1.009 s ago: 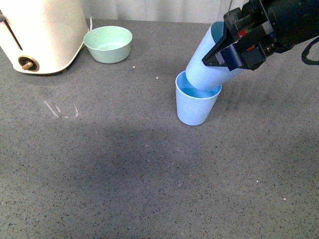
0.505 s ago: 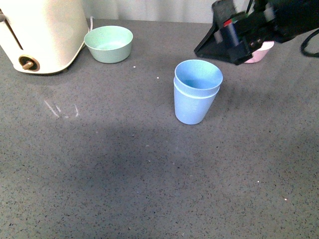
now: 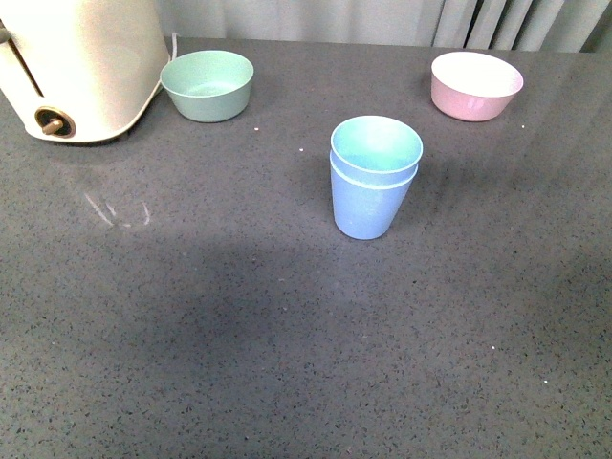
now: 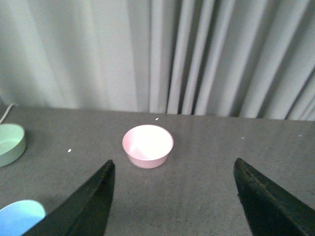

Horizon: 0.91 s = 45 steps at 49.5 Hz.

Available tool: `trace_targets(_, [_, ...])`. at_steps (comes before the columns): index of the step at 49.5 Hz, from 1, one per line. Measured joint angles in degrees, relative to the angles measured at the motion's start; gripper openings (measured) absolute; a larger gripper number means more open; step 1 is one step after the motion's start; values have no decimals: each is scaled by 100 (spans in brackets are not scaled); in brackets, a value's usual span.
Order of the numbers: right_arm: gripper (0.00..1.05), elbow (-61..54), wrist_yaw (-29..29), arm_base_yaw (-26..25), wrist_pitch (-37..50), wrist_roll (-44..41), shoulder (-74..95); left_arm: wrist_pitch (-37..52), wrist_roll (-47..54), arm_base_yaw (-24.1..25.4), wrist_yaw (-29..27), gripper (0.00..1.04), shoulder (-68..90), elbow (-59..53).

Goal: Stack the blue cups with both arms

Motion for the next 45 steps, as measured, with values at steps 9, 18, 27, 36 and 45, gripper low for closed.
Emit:
trace_targets(9, [32,-957,-103,-179,387,122,-555,0,0,0,0,96,2,0])
trace_targets(18, [2,-1526,-577,-584,398,136,-1161,0,0,0,0,96,2,0])
trace_targets(27, [2,-1961,-610,-713,175,144,-1797,0,0,0,0,96,2,0])
trace_targets(36, [2,-2253,-608,-719,-223,144,-2483,0,0,0,0,96,2,0])
trace_targets(45, [2,-2409,-610,-719,-632,144,-3056,0,0,0,0,96,2,0])
